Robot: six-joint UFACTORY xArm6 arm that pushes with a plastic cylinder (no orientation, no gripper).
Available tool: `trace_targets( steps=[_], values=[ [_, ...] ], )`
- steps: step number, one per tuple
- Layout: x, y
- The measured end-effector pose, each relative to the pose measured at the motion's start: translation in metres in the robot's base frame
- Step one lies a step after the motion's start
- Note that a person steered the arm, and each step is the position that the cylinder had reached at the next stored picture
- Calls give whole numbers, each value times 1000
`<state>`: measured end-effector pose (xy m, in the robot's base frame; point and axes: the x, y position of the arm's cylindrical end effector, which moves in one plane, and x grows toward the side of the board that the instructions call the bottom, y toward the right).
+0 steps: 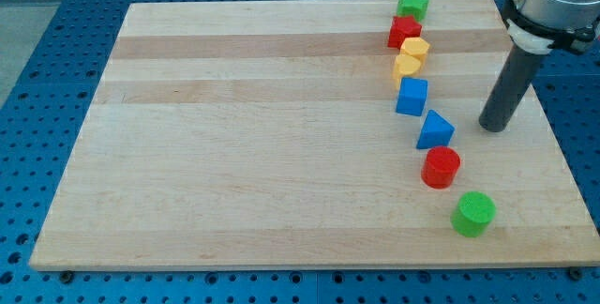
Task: Slide green star to the top left
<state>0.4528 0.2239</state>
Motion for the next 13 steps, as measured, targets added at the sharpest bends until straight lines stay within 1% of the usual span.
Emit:
trace_targets(
  steps=[1, 3, 4, 5, 7, 8, 10, 11, 12, 13],
  values=[
    [0, 0],
    [-20, 3],
    [-22, 3],
    [-66, 14],
    [-179, 25],
    [-184, 25],
    [-228, 7],
    [-228, 2],
    [-227, -41],
    [-226, -51]
  ],
)
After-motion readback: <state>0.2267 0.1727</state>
